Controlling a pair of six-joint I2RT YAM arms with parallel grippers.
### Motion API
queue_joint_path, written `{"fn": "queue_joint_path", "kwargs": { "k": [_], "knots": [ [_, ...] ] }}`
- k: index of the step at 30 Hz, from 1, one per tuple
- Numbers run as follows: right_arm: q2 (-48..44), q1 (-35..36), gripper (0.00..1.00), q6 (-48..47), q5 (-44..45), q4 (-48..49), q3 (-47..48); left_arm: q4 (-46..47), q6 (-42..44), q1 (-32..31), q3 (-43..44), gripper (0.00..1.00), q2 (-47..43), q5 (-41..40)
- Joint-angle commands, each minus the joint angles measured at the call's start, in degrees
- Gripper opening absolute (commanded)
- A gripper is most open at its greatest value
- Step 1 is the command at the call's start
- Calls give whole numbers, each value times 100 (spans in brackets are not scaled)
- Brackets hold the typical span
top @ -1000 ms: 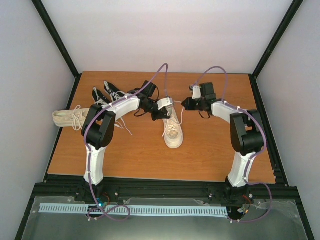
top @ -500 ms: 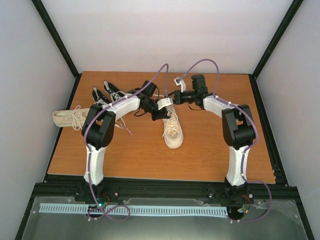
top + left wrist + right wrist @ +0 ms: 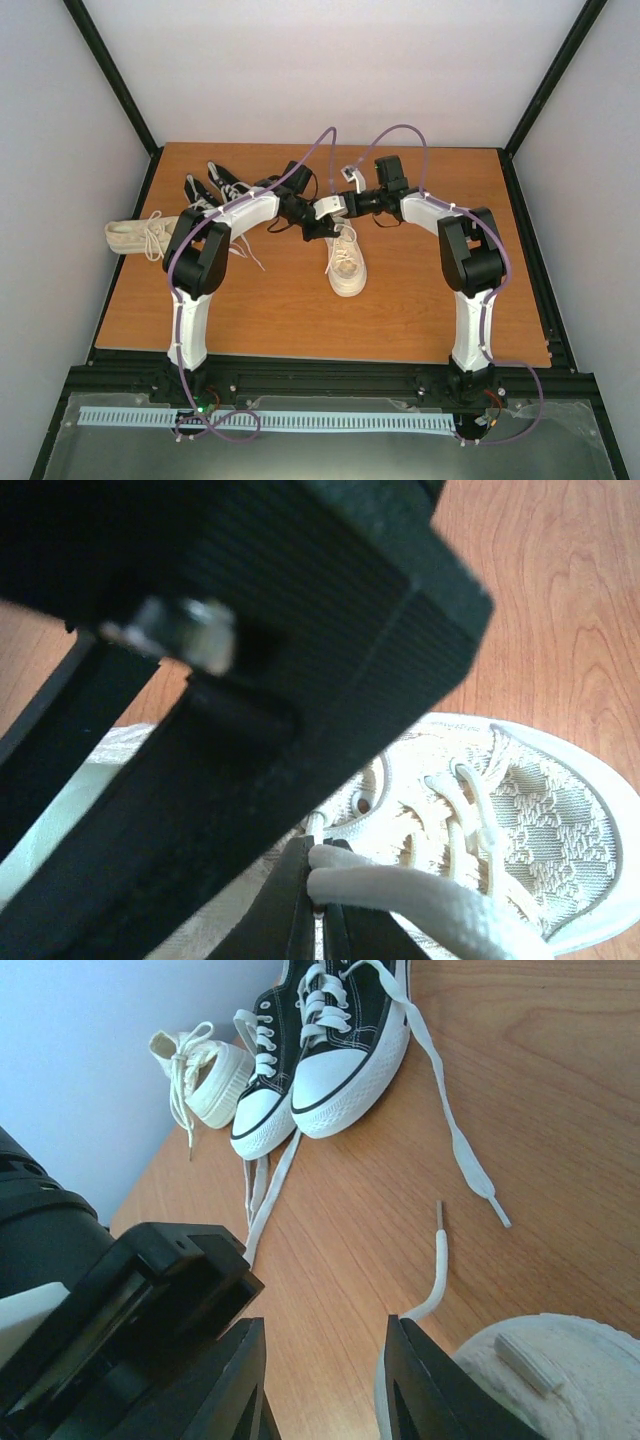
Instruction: Tie the shoes
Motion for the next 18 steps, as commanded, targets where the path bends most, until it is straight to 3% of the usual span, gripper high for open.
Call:
{"fn": "queue_joint_path", "kwargs": {
  "k": [1, 8, 12, 18],
  "knots": [
    [-305, -68, 35, -176, 159, -173, 108, 20, 61, -16, 113, 1, -201, 137],
    [-1221, -657, 37, 129, 394, 484, -843, 16, 7, -16, 111, 1, -165, 149],
    [-1768, -761, 38, -680, 725, 296, -1536, 15, -10, -16, 129, 1, -147, 150],
    [-2648, -263, 43, -1342, 861, 1672, -2973, -10, -17, -16, 152, 1, -148, 149]
  ]
}}
